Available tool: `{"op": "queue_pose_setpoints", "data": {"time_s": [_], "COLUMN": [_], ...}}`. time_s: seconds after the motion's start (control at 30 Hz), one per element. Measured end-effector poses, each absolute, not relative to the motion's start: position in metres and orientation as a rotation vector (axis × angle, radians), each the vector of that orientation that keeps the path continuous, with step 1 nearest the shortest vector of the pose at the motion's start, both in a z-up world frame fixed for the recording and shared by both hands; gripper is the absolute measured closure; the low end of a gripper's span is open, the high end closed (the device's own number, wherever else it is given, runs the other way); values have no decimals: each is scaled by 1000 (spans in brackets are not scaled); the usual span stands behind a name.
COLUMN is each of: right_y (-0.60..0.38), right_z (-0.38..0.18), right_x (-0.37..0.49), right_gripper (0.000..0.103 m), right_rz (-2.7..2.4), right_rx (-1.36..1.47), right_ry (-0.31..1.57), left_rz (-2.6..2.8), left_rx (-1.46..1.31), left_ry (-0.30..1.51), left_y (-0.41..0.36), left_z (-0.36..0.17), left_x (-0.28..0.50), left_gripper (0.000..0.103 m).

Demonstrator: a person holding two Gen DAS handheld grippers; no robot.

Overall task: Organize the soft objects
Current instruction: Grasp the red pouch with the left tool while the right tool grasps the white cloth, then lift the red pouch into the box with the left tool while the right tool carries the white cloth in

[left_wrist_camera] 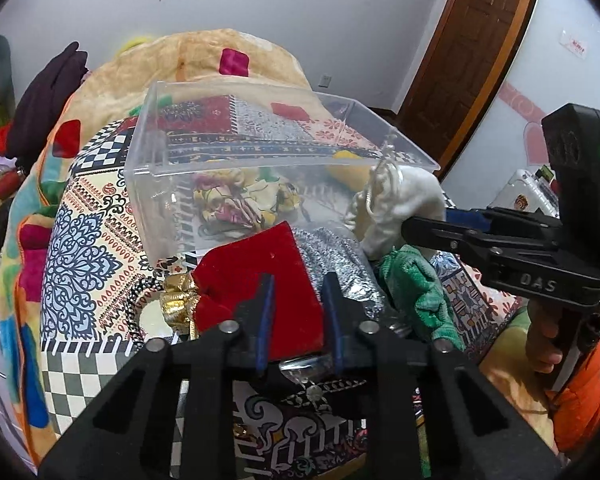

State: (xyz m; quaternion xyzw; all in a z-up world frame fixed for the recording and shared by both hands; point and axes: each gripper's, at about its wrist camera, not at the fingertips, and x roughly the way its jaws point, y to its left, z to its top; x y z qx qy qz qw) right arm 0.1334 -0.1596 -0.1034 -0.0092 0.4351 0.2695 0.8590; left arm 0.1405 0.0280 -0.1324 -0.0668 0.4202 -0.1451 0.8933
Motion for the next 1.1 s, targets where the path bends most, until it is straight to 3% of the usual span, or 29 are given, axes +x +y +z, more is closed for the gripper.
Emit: {"op": "queue_pose_setpoints", "data": {"time_s": [0.1, 0.2, 0.43, 0.93, 0.97, 1.03, 1.1], "right_y": [-161, -162, -168, -179, -179, -179, -180], "right_z": [-102, -98, -80, -56, -59, -67, -74], "right_x": [132, 130, 121, 114, 116, 120, 123], "right_gripper": [88, 93, 96, 96, 94, 78, 44], "right_rz": [572, 572, 575, 546, 534, 520, 509], "right_rx": [-9, -7, -1, -9, -14, -22, -16], "right_ry": [910, 889, 817, 733, 750, 784, 794], "left_rz": [-305, -305, -290, -262, -262, -264, -263], "left_rx": [-139, -152, -187, -199, -197, -193, -189], "left_ry": [863, 859, 826, 713, 710, 707, 701], "left_y": [29, 31, 43, 58, 58, 55, 54], "left_z": [-132, -132, -118, -68, -66, -65, -64], "left_x": [137, 133, 119, 106, 105, 106, 107], "left_gripper": [89, 92, 99, 101, 101, 101, 101]}}
